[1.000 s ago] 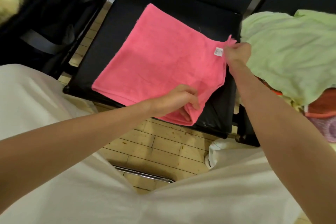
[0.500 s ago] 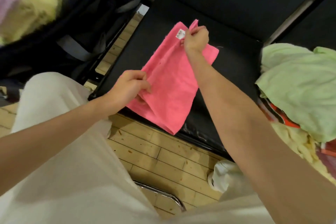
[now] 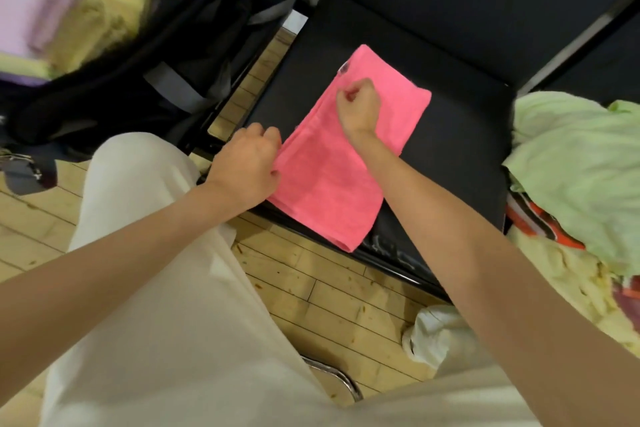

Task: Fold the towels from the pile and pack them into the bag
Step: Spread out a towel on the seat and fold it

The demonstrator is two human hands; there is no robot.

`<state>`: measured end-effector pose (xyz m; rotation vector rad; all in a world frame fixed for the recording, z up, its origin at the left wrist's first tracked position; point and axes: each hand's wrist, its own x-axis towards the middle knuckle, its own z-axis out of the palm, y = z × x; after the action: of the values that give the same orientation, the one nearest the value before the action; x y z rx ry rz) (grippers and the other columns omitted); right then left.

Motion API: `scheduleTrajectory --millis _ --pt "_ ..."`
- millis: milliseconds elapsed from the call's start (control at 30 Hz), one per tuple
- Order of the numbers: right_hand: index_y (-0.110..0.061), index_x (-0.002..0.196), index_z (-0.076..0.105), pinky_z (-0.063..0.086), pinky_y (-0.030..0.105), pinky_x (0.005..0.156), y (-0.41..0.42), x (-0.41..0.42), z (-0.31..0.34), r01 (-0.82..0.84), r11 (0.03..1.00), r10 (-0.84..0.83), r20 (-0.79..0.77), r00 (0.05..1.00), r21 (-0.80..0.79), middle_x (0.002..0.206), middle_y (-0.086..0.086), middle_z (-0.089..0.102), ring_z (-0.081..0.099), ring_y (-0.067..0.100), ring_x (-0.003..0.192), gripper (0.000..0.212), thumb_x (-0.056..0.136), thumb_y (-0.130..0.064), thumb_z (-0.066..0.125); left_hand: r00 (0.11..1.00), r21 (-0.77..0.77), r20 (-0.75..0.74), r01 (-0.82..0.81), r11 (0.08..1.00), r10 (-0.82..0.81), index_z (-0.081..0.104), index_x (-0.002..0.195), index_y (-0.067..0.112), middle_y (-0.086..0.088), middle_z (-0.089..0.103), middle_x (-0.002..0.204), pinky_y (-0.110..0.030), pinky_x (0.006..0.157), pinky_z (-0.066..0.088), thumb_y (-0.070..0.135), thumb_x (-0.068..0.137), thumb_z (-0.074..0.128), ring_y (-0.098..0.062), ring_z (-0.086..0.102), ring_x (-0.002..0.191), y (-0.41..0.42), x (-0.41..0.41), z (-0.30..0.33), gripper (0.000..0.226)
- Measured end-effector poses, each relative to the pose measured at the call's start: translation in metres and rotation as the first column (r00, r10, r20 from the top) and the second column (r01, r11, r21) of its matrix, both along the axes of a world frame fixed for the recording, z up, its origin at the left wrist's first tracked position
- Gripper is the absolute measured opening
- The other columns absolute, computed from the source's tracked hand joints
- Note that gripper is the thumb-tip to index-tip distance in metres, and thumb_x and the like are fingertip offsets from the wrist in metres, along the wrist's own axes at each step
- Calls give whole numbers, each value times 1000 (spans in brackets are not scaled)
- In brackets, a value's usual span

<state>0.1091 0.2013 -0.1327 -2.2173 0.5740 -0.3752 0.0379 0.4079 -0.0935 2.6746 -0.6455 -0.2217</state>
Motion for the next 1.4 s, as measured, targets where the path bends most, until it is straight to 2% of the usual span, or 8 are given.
scheduleTrajectory --millis 167,333,500,800,1000,1133,1300,1400 --pt "-12 82 52 46 27 63 10 -88 14 -321 942 316 -63 947 -100 81 5 58 55 17 70 12 82 -1 56 953 -24 4 302 953 -302 61 110 9 -4 56 112 -40 88 49 12 84 61 -21 54 103 -1 -6 4 27" --pt "-10 88 55 46 31 63 5 -174 29 -615 728 576 -215 788 -304 91 0 54 52 15 76 17 84 -24 62 917 93 -119 393 915 -382 59 113 11 -4 61 112 -41 87 50 16 85 59 -23 60 101 5 -15 0 29" --pt "-6 112 59 47 41 95 -17 -216 9 -737 453 620 -417 665 -502 121 11 58 55 30 110 56 75 -44 75 915 100 -122 396 913 -384 59 119 8 -7 61 118 -40 91 48 10 85 61 -25 59 105 2 -27 1 35" --pt "1 121 55 49 44 95 -51 -241 4 -676 527 575 -370 730 -514 128 18 57 56 34 117 30 96 -13 45 849 173 52 511 842 -526 63 103 8 -4 63 95 -41 78 50 42 73 75 -25 61 85 -19 -59 1 46" --pt "-1 107 44 27 28 44 -49 -241 33 -512 810 458 -236 857 -285 59 -6 41 41 13 47 15 101 -14 40 846 293 116 472 831 -521 56 93 13 -1 55 90 -38 80 43 50 71 74 -22 55 80 -36 -65 1 47" --pt "0 104 45 23 21 43 -55 -244 32 -440 871 415 -149 897 -219 55 -9 38 37 7 42 12 100 -11 42 849 137 108 503 853 -518 47 72 11 -1 49 66 -33 62 39 10 78 62 -23 48 57 -37 -60 6 16" --pt "0 98 48 37 28 58 -70 -244 28 -274 961 274 -14 962 -36 75 4 51 43 7 61 13 98 -13 45 859 -197 -237 415 888 -454 59 75 9 0 57 65 -23 58 45 22 85 66 -10 53 58 -44 -45 23 18" --pt "-2 93 52 38 15 64 -75 -234 28 -141 985 134 68 989 97 78 -1 51 46 -2 68 11 96 -12 50 887 -354 -305 232 906 -346 63 82 1 -1 59 73 -9 59 42 15 88 64 0 52 62 -58 -38 29 16"
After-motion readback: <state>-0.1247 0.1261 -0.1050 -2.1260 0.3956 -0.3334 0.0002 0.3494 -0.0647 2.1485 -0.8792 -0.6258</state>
